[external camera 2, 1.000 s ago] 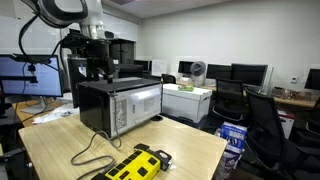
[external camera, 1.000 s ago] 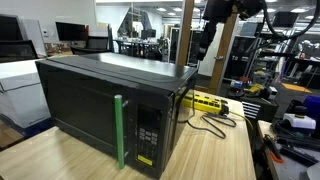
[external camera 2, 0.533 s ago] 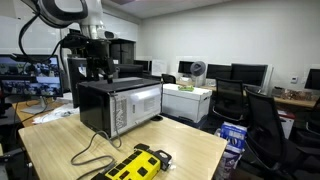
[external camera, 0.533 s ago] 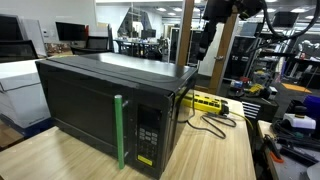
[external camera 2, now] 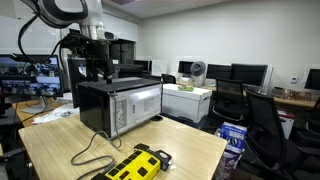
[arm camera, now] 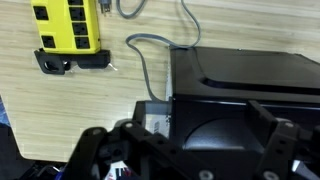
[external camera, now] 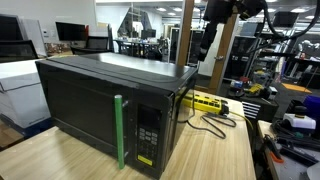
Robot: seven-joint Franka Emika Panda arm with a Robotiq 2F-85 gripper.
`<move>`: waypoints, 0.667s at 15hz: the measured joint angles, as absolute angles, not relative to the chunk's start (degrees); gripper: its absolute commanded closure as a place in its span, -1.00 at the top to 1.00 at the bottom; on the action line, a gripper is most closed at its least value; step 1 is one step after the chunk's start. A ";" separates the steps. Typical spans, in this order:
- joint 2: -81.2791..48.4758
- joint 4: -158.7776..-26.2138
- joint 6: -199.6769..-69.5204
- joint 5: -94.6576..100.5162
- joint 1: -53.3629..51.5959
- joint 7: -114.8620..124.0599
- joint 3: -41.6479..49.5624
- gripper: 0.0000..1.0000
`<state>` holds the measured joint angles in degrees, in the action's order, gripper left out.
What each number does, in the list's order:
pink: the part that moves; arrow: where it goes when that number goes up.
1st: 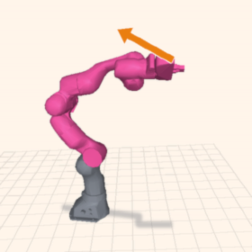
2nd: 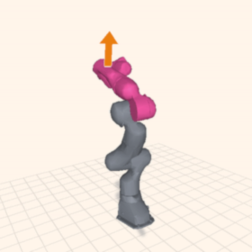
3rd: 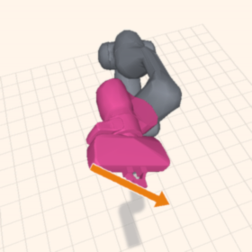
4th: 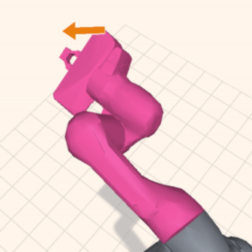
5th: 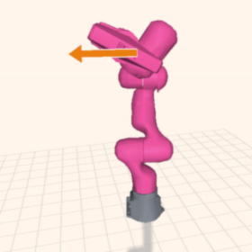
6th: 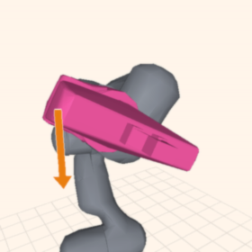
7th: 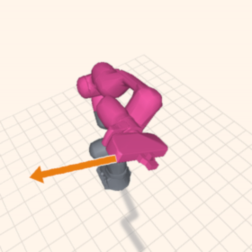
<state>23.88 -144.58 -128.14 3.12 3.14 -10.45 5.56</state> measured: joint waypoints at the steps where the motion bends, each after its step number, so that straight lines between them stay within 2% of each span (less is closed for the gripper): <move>1: 23.69 -144.58 -126.97 3.39 3.14 -11.01 5.64 1.00; 10: 17.49 -146.68 -126.87 7.91 5.28 -17.43 11.01 1.00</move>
